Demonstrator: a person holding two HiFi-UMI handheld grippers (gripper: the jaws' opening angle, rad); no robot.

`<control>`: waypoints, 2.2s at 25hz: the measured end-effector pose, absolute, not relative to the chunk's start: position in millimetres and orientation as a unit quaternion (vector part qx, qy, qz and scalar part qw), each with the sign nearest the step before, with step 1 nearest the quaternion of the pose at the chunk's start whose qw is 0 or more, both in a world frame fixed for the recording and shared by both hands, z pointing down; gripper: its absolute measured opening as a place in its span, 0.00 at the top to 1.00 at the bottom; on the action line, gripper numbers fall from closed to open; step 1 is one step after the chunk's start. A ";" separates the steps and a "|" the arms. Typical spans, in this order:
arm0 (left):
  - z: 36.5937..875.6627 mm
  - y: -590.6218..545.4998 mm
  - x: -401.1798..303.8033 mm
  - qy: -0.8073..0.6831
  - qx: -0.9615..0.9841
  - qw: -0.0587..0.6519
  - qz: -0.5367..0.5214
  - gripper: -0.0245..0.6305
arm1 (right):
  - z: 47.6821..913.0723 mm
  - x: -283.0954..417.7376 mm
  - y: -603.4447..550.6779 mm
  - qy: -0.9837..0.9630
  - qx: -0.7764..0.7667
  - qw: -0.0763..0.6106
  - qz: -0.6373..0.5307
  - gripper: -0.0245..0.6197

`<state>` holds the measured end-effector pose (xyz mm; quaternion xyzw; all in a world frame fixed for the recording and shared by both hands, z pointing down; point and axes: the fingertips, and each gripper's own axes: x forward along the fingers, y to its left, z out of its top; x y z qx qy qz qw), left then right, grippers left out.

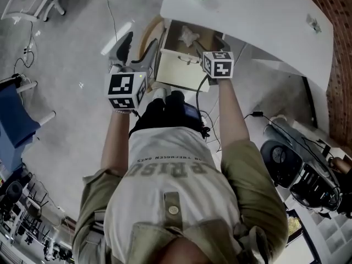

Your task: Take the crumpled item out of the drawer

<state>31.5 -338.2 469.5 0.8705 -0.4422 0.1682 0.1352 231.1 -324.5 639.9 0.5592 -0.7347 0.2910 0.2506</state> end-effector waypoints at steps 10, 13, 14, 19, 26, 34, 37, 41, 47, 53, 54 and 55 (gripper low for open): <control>501.1 -338.8 28.8 -0.461 0.861 0.138 0.166 0.50 | 729.0 211.2 -334.8 -0.762 0.448 0.363 0.296 0.44; 508.1 -338.9 26.7 -0.465 0.859 0.138 0.164 0.50 | 747.1 207.3 -339.4 -0.763 0.425 0.379 0.305 0.45; 510.8 -338.9 25.9 -0.466 0.858 0.139 0.164 0.50 | 752.5 205.8 -340.5 -0.764 0.416 0.388 0.304 0.45; 524.8 -342.9 20.8 -0.475 0.852 0.145 0.164 0.50 | 779.0 201.8 -347.2 -0.765 0.377 0.432 0.294 0.45; 540.9 -348.0 14.2 -0.483 0.848 0.144 0.162 0.50 | 816.3 204.9 -353.3 -0.752 0.345 0.476 0.297 0.45; 558.8 -361.8 8.3 -0.491 0.844 0.145 0.160 0.50 | 853.0 209.4 -356.4 -0.732 0.313 0.529 0.294 0.45; 567.8 -363.2 11.8 -0.482 0.848 0.144 0.164 0.50 | 864.3 207.7 -356.3 -0.728 0.302 0.539 0.295 0.45; 573.5 -367.7 16.0 -0.474 0.853 0.145 0.165 0.50 | 876.9 206.5 -357.0 -0.724 0.289 0.557 0.287 0.45; 582.1 -371.2 20.9 -0.464 0.857 0.145 0.170 0.50 | 895.5 202.8 -356.3 -0.722 0.273 0.572 0.277 0.45; 588.8 -373.8 23.5 -0.459 0.858 0.145 0.179 0.50 | 906.8 211.4 -351.7 -0.708 0.265 0.595 0.273 0.51; 590.1 -375.0 23.6 -0.458 0.859 0.145 0.180 0.50 | 910.5 212.9 -350.2 -0.706 0.261 0.599 0.273 0.53; 591.4 -375.9 23.7 -0.458 0.859 0.145 0.180 0.50 | 913.3 213.6 -349.9 -0.705 0.259 0.602 0.271 0.53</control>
